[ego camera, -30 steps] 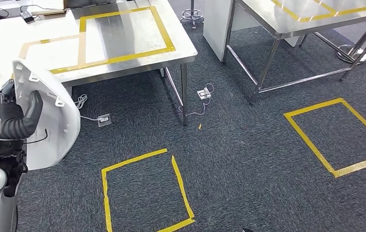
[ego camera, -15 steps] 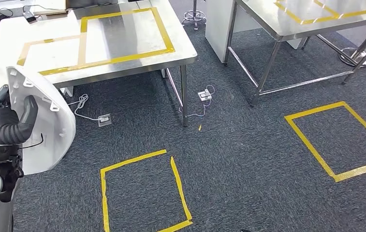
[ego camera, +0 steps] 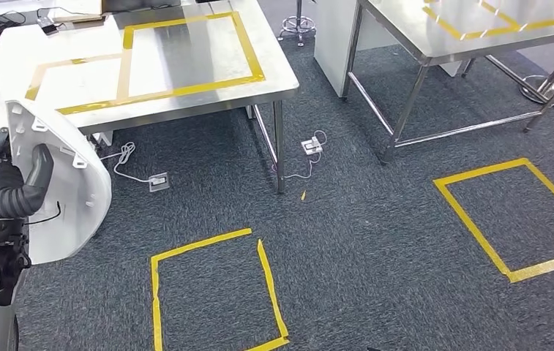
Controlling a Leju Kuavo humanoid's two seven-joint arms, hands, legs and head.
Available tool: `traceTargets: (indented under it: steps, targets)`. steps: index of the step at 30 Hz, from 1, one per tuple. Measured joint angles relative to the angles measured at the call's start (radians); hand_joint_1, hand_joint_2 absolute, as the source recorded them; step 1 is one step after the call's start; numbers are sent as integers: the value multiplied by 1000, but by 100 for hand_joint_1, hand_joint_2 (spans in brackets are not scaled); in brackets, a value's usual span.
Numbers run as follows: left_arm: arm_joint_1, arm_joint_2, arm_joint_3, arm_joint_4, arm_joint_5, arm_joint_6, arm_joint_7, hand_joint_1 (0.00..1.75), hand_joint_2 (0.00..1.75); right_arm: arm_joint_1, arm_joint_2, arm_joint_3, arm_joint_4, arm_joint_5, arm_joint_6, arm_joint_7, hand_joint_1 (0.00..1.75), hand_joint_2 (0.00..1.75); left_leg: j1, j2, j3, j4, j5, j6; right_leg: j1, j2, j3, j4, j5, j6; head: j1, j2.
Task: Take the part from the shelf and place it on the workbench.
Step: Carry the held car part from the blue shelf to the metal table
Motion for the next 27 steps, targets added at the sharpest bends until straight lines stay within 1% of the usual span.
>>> traceTargets:
  steps: [1, 3, 4, 5, 6, 7, 8, 9, 10, 11, 12, 13, 14, 15, 17, 19, 20, 21, 23, 24, 25, 26, 27]
  targets:
    - [-3, 1, 0, 2, -2, 2, -1, 175, 175, 0, 0, 0, 0, -1, 0, -1, 0, 175, -3, -1, 3, -5, -5, 2, 0, -2, -1, -1, 0, 6, 1, 0]
    - [-10, 4, 2, 6, -4, 5, -1, 175, 175, 0, 0, 0, 0, -3, -1, -1, 0, 175, 1, -7, 5, -12, -5, 11, 0, -4, -1, -1, -4, 18, 2, 0]
    - [-18, 6, 4, 10, -5, 6, -1, 175, 175, 0, 0, 0, 0, -3, -1, -1, 0, 175, 4, -9, 8, -15, -4, 17, 0, -3, -8, 15, -15, 23, 3, 0]
    - [-30, 8, 7, 16, -6, 7, -1, 175, 175, -1, 0, 0, 0, -4, -1, -2, 0, 175, 7, -10, 11, -19, -4, 23, 0, -2, -26, 52, -34, 27, 4, 0]
    - [-43, 9, 9, 24, -8, 7, -1, 175, 175, -1, 0, 0, 0, -4, -1, -2, 0, 175, 7, -10, 12, -19, -5, 27, -1, 0, -56, 110, -59, 30, 6, 0]
    - [-56, 12, 11, 35, -10, 8, 0, 175, 175, -1, 1, 0, 0, -4, -1, -2, 0, 175, 7, -11, 12, -19, -7, 31, -1, 1, -95, 179, -86, 33, 7, 0]
    - [-67, 16, 14, 46, -11, 8, 0, 175, 175, 0, 1, 0, 0, -3, 0, -2, 0, 175, 6, -12, 12, -18, -8, 33, -2, 2, -132, 241, -104, 34, 8, 0]
    - [-78, 21, 16, 58, -13, 8, 0, 175, 175, 1, 1, 0, 0, -2, 0, -1, 0, 175, 6, -14, 13, -17, -9, 33, -2, 2, -157, 275, -104, 35, 7, 0]
    - [-88, 28, 19, 70, -15, 8, 0, 175, 175, 1, 0, 0, 0, -2, 0, -1, 0, 175, 6, -15, 14, -16, -11, 32, -3, 2, -165, 271, -84, 35, 8, 0]
    - [-98, 36, 21, 81, -16, 8, 0, 175, 175, 2, 0, 0, 0, -1, 0, -1, 0, 175, 6, -17, 16, -15, -13, 30, -3, 2, -151, 229, -49, 34, 8, 0]
    - [-107, 44, 24, 91, -16, 8, -1, 175, 175, 1, 0, 0, 0, 0, 0, -2, 0, 175, 6, -19, 18, -13, -15, 27, -4, 3, -122, 157, -7, 31, 8, 0]
    - [-116, 52, 27, 99, -16, 8, -2, 175, 175, 1, 0, 0, 0, 0, 0, -2, 0, 175, 4, -20, 19, -11, -18, 23, -3, 4, -92, 89, 22, 28, 7, 0]
    - [-123, 59, 30, 107, -16, 8, -3, 175, 175, 1, 0, 0, 0, 1, 1, -2, 0, 175, 3, -21, 20, -9, -21, 18, -2, 5, -68, 38, 39, 25, 7, 0]
    - [-128, 66, 33, 113, -15, 8, -4, 175, 175, 0, 0, 0, 0, 2, 1, -2, 0, 175, 1, -22, 20, -8, -23, 12, -1, 6, -55, 9, 45, 21, 7, 0]
    - [-133, 77, 38, 124, -14, 7, -7, 175, 175, 1, 0, 0, 0, 3, 2, -2, 0, 175, 1, -24, 21, -12, -22, -1, 2, 6, -52, 3, 42, 11, 7, 0]
    - [-131, 88, 42, 131, -13, 7, -11, 175, 175, 1, 0, 0, 0, 5, 2, -1, 0, 175, 4, -21, 18, -4, -30, -13, 0, 5, -47, -4, 46, -2, 5, 0]
    - [-130, 93, 44, 133, -12, 8, -13, 175, 175, 1, 0, 0, 0, 5, 2, -1, 0, 175, 5, -19, 6, 21, -45, -18, -2, 4, -44, -8, 47, -8, 3, 0]
    - [-128, 98, 46, 135, -12, 8, -14, 175, 175, 1, 0, 0, 0, 6, 2, -2, 0, 175, 6, -17, -16, 65, -68, -23, -4, 3, -40, -11, 47, -12, 1, 0]
    - [-118, 103, 53, 139, -10, 10, -15, 175, 175, 1, 0, 0, 0, 6, 1, -2, 0, 175, 7, -15, -80, 188, -117, -29, -4, 3, -37, -11, 44, -18, 0, 0]
    - [-110, 104, 55, 140, -9, 10, -15, 175, 175, 2, 0, 0, 0, 7, 1, -2, 0, 175, 8, -15, -106, 233, -127, -31, -4, 3, -36, -11, 42, -18, 0, 0]
    - [-102, 105, 57, 141, -8, 10, -16, 175, 175, 2, 1, 0, 0, 7, 1, -2, 0, 175, 8, -14, -117, 245, -118, -32, -4, 3, -33, -10, 40, -18, 0, 0]
    - [-96, 106, 60, 141, -6, 10, -16, 175, 175, 2, 1, 0, 0, 8, 1, -2, 0, 175, 9, -13, -109, 220, -91, -32, -5, 3, -30, -10, 37, -16, 0, 0]
    - [-92, 108, 63, 140, -5, 11, -17, 175, 175, 2, 1, 0, 0, 8, 1, -2, 0, 175, 11, -10, -83, 162, -54, -32, -5, 3, -26, -10, 34, -13, 0, 0]
